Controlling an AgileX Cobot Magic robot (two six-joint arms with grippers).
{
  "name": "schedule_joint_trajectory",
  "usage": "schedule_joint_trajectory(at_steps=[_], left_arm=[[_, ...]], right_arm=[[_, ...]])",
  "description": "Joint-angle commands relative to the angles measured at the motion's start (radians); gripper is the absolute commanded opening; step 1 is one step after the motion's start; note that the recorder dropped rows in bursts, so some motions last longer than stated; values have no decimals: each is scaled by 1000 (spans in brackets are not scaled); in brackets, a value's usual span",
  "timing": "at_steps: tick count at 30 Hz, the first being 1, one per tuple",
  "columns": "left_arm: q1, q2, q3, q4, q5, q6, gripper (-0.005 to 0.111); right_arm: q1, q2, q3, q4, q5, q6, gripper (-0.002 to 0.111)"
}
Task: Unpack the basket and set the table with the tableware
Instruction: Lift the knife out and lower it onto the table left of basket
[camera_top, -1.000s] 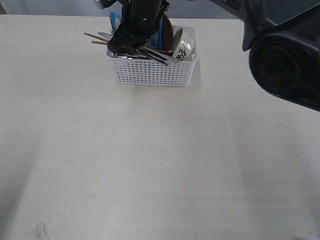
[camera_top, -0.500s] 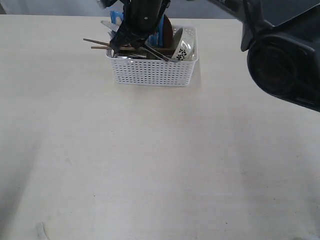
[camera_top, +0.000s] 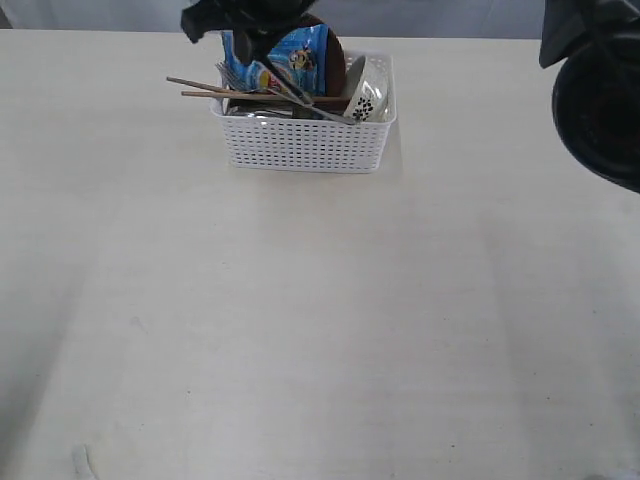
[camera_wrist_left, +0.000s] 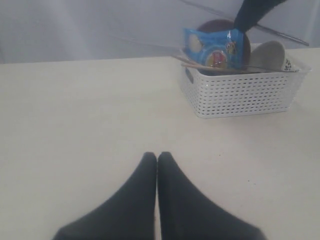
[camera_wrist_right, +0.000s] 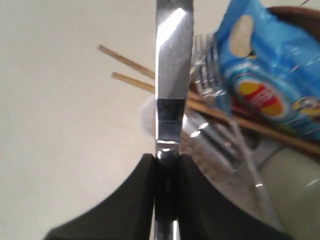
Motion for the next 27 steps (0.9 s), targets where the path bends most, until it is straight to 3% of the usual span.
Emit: schedule_joint_trajectory(at_steps=[1, 6, 12, 20, 27], left_arm=[[-6, -3, 3, 3, -2, -1, 0], [-6, -3, 3, 3, -2, -1, 0], [-6, -3, 3, 3, -2, -1, 0], [-6, -3, 3, 3, -2, -1, 0], [-6, -3, 3, 3, -2, -1, 0]], right_arm=[[60, -10, -4, 88, 10, 230, -1], [193, -10, 24, 56, -71, 387, -1], [319, -6, 141, -195, -160, 739, -1], [329, 43, 259, -196, -323, 1022, -1], [335, 118, 258, -193, -375, 1080, -1]])
